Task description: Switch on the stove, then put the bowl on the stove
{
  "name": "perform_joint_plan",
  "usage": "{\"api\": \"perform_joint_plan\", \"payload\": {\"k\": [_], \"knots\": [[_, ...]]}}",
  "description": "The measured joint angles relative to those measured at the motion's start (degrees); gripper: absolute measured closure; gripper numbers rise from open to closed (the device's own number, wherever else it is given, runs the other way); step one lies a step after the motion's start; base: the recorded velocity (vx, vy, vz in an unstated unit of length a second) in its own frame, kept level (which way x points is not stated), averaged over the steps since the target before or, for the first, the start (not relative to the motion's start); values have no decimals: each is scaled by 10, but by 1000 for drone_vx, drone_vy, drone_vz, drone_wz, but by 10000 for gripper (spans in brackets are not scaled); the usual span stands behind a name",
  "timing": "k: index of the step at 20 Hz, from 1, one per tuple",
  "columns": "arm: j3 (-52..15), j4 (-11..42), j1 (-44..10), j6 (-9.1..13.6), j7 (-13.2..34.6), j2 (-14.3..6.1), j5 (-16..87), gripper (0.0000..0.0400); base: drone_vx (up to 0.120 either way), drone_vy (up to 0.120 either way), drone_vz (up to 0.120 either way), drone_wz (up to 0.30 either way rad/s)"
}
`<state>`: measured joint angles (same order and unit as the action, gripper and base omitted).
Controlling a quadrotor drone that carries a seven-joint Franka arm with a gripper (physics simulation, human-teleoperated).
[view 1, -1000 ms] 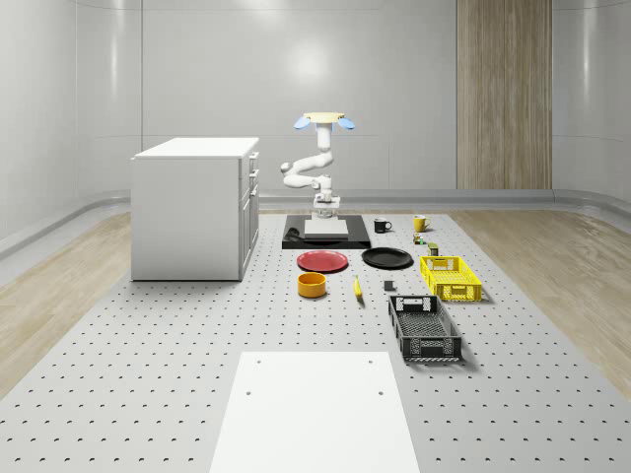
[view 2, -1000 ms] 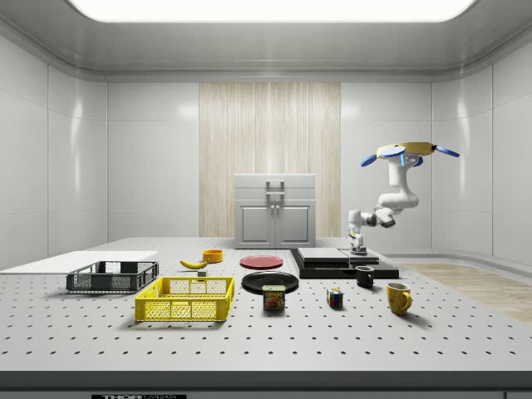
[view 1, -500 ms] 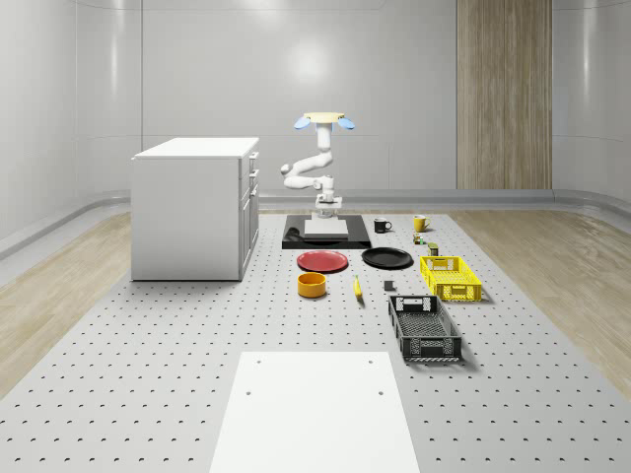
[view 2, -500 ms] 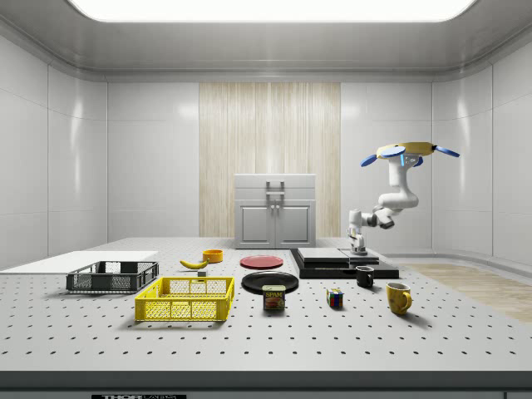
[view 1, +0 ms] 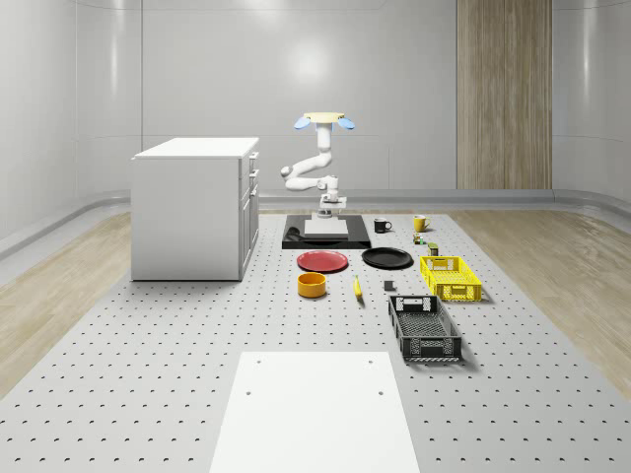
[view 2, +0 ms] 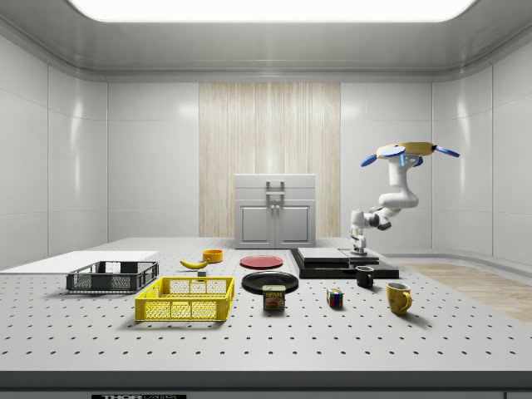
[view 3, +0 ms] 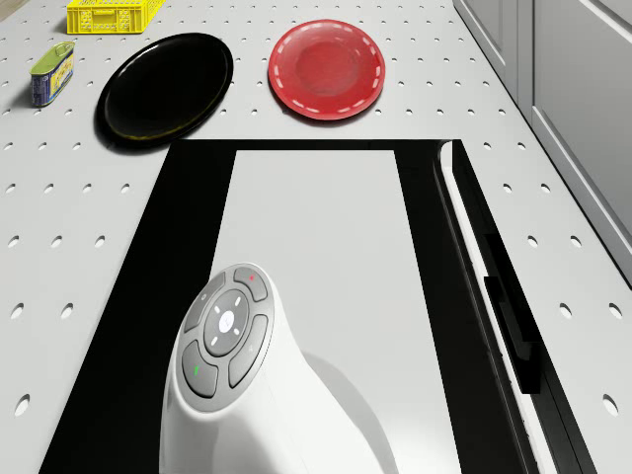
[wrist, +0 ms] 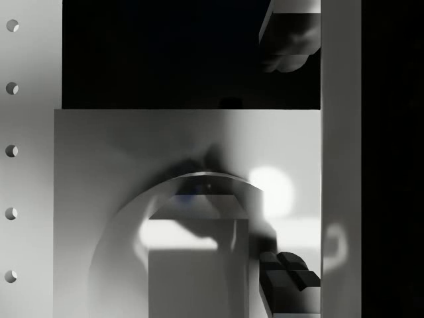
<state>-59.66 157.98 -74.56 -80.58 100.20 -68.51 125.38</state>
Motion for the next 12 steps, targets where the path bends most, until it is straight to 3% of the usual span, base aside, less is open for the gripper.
{"api": "perform_joint_plan", "payload": {"k": [8,12], "knots": [[-30,-38,-33,5,-5,17,-15,0,0,0,0,0],[-45,-56,-32,-3,-25,14,-27,0,0,0,0,0]]}}
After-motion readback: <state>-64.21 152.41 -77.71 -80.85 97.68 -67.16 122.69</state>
